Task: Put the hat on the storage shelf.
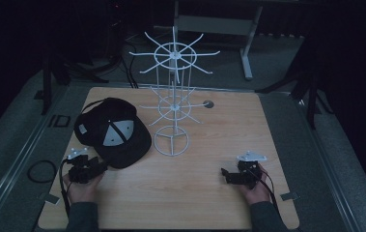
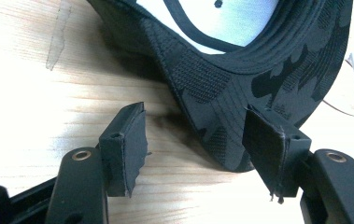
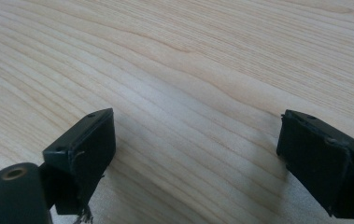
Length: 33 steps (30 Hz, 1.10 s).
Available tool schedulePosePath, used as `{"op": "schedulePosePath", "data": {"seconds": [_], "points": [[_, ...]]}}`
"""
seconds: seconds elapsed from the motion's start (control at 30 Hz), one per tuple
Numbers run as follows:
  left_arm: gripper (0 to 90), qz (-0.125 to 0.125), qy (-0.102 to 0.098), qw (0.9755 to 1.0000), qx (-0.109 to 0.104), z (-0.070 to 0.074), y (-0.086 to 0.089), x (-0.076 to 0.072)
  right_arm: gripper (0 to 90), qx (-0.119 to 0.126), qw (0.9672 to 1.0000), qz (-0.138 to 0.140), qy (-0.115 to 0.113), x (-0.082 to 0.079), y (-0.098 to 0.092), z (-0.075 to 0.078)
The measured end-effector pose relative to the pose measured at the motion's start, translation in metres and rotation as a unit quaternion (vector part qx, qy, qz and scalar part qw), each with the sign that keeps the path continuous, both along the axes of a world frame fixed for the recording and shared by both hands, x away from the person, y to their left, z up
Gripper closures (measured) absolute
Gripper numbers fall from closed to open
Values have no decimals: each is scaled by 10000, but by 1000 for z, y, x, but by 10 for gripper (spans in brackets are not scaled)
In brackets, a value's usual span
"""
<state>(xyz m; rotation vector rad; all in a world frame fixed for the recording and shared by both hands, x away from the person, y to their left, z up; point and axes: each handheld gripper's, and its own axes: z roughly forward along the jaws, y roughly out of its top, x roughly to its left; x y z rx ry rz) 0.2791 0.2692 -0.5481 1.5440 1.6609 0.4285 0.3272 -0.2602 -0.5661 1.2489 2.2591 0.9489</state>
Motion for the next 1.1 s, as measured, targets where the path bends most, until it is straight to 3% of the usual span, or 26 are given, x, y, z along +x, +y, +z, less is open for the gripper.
{"op": "schedulePosePath", "data": {"seconds": [0.37, 0.63, 1.1], "points": [[376, -3, 87, 10000, 0, -2, 0, 3, 115, 0, 10000, 6, -6, 0, 0, 0], [324, -175, 76, 9998, -73, -4, -3, 5, 115, -1, 10000, 8, -5, 0, 0, 0], [373, -388, 113, 9991, -136, -8, -8, 7, 115, -1, 10000, 8, -6, 0, 0, 0]]}}
